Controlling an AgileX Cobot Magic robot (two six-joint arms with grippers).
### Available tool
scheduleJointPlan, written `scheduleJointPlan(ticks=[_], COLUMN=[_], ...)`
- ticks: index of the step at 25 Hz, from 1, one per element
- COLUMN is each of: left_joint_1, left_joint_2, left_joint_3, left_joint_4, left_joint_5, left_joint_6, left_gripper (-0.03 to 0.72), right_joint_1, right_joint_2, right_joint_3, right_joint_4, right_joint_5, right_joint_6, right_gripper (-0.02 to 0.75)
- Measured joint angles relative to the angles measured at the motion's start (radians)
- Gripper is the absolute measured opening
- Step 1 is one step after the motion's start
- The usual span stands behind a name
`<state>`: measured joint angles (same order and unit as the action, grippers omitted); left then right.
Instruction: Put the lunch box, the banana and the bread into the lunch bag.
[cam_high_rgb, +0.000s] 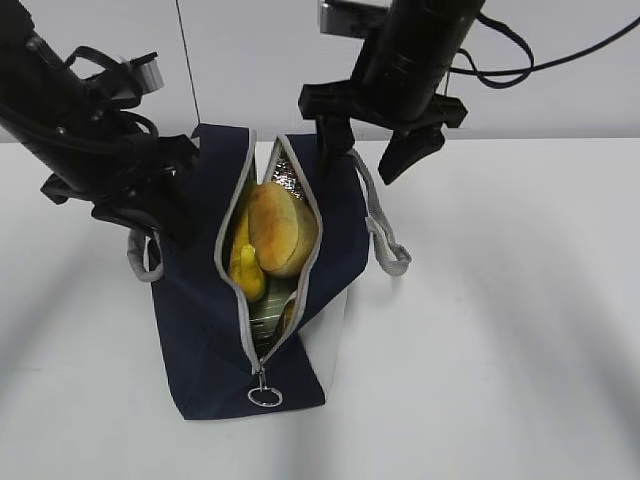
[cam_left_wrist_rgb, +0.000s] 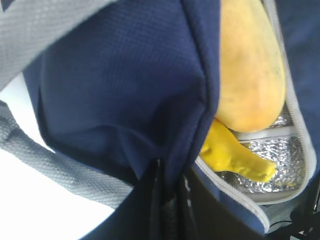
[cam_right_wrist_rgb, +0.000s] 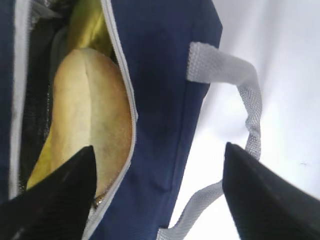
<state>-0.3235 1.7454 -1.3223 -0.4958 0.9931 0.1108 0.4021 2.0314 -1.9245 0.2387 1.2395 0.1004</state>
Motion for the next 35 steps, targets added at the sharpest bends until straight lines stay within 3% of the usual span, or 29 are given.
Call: scheduleJointPlan(ticks=[5, 9, 12, 16, 18, 24, 29, 35], left_joint_1=[0.000, 0.000, 0.000, 0.000, 0.000, 0.000, 0.000, 0.000], left_joint_2=[0.000, 0.000, 0.000, 0.000, 0.000, 0.000, 0.029, 0.108], left_joint_3=[0.000, 0.000, 0.000, 0.000, 0.000, -0.020, -0.133, -0.231], left_joint_4=[0.008, 0.008, 0.009, 0.009, 0.009, -0.135, -0.231, -0.319], left_joint_5=[0.000, 0.000, 0.000, -0.002, -0.002, -0.024, -0.010, 0.018], left_joint_6=[0.000, 0.000, 0.000, 0.000, 0.008, 0.102, 0.130, 0.138], left_gripper=[0.029, 0.029, 0.029, 0.029, 0.029, 0.029, 0.029, 0.029], right_joint_1=[0.000, 0.000, 0.000, 0.000, 0.000, 0.000, -0.006, -0.041], right_joint_2=[0.000, 0.004, 0.021, 0.041, 0.041, 0.011, -0.055, -0.082], right_joint_3=[0.063, 0.070, 0.070, 0.071, 0.071, 0.073, 0.073, 0.066], right_joint_4=[-0.004, -0.016, -0.016, 0.002, 0.002, -0.104, -0.221, -0.274], right_joint_5=[0.000, 0.000, 0.000, -0.002, -0.002, 0.000, 0.002, 0.006], right_joint_6=[0.007, 0.007, 0.007, -0.021, -0.036, -0.041, -0.024, -0.002], right_gripper=[0.570, 0.496, 0.358, 0.093, 0.022, 0.002, 0.001, 0.001])
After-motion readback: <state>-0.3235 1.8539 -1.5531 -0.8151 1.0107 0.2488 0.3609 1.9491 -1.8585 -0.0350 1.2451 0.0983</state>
